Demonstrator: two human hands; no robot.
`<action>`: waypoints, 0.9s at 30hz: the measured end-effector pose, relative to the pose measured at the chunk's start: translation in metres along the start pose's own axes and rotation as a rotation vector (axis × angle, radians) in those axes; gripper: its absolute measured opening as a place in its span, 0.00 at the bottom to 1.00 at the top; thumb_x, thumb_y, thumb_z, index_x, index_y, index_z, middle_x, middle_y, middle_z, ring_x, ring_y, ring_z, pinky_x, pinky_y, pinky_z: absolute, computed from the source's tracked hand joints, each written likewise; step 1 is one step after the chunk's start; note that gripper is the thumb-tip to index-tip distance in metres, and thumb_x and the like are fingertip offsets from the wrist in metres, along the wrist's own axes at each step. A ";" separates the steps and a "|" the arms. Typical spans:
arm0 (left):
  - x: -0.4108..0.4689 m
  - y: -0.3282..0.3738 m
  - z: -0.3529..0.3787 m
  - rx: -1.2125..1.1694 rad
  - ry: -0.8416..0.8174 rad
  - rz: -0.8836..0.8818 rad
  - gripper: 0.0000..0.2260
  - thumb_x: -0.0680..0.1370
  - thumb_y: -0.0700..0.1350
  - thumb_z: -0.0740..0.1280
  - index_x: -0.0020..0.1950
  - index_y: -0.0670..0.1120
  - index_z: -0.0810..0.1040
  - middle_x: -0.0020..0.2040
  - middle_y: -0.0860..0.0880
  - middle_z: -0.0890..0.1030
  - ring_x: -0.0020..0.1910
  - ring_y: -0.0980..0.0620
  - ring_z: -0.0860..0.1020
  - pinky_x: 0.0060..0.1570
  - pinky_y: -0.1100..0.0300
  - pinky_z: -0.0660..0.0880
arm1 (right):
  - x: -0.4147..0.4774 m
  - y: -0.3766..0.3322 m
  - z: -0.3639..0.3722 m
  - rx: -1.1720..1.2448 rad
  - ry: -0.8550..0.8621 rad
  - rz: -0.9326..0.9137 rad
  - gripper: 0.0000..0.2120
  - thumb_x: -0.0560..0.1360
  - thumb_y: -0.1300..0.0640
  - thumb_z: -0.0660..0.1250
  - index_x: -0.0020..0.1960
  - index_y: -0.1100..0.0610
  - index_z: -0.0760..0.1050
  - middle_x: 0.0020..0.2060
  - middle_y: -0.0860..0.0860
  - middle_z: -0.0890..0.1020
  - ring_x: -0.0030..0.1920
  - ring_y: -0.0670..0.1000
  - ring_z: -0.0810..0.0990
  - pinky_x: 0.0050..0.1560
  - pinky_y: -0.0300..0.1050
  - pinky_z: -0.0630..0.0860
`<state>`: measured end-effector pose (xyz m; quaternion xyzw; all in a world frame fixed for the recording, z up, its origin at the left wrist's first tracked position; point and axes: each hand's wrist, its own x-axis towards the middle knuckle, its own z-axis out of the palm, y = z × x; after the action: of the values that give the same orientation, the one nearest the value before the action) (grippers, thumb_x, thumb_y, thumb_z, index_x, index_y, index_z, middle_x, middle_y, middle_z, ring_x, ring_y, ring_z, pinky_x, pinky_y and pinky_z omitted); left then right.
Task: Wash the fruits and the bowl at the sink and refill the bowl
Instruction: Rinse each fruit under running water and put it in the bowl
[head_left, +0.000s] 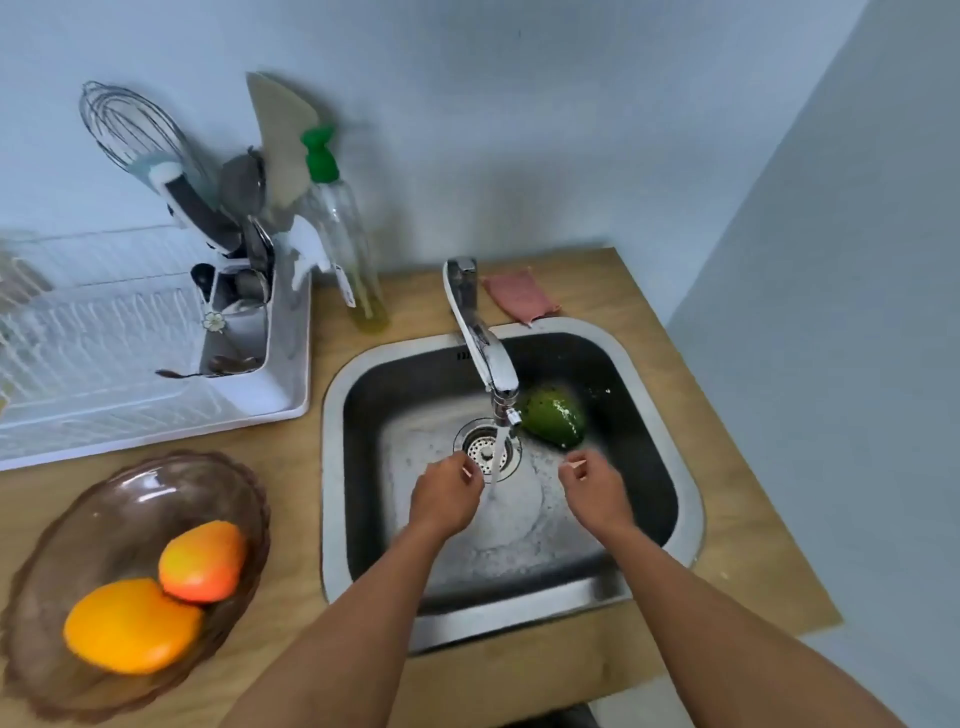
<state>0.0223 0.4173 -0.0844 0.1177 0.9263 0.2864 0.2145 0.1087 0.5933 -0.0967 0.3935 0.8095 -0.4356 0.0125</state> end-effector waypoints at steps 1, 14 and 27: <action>0.005 0.001 0.003 -0.003 -0.006 -0.023 0.08 0.78 0.50 0.62 0.49 0.49 0.78 0.48 0.45 0.83 0.48 0.44 0.80 0.47 0.53 0.76 | 0.008 0.004 -0.004 -0.030 -0.020 -0.002 0.15 0.76 0.54 0.66 0.61 0.57 0.73 0.56 0.56 0.78 0.56 0.56 0.78 0.54 0.45 0.72; 0.052 0.000 0.021 -0.091 -0.015 -0.192 0.04 0.78 0.45 0.64 0.45 0.47 0.76 0.47 0.43 0.83 0.50 0.41 0.79 0.42 0.58 0.67 | 0.097 0.000 -0.005 -0.292 -0.193 -0.102 0.47 0.71 0.54 0.74 0.78 0.57 0.47 0.77 0.58 0.53 0.75 0.62 0.53 0.75 0.58 0.55; 0.071 -0.003 0.025 -0.265 -0.105 -0.331 0.04 0.76 0.41 0.67 0.50 0.45 0.80 0.43 0.49 0.79 0.46 0.49 0.77 0.44 0.61 0.68 | 0.126 -0.001 0.029 -0.141 -0.110 -0.005 0.41 0.68 0.50 0.76 0.74 0.59 0.59 0.67 0.61 0.71 0.66 0.62 0.70 0.67 0.53 0.69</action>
<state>-0.0291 0.4515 -0.1286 -0.0504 0.8748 0.3600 0.3203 0.0118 0.6510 -0.1595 0.3650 0.8373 -0.3983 0.0834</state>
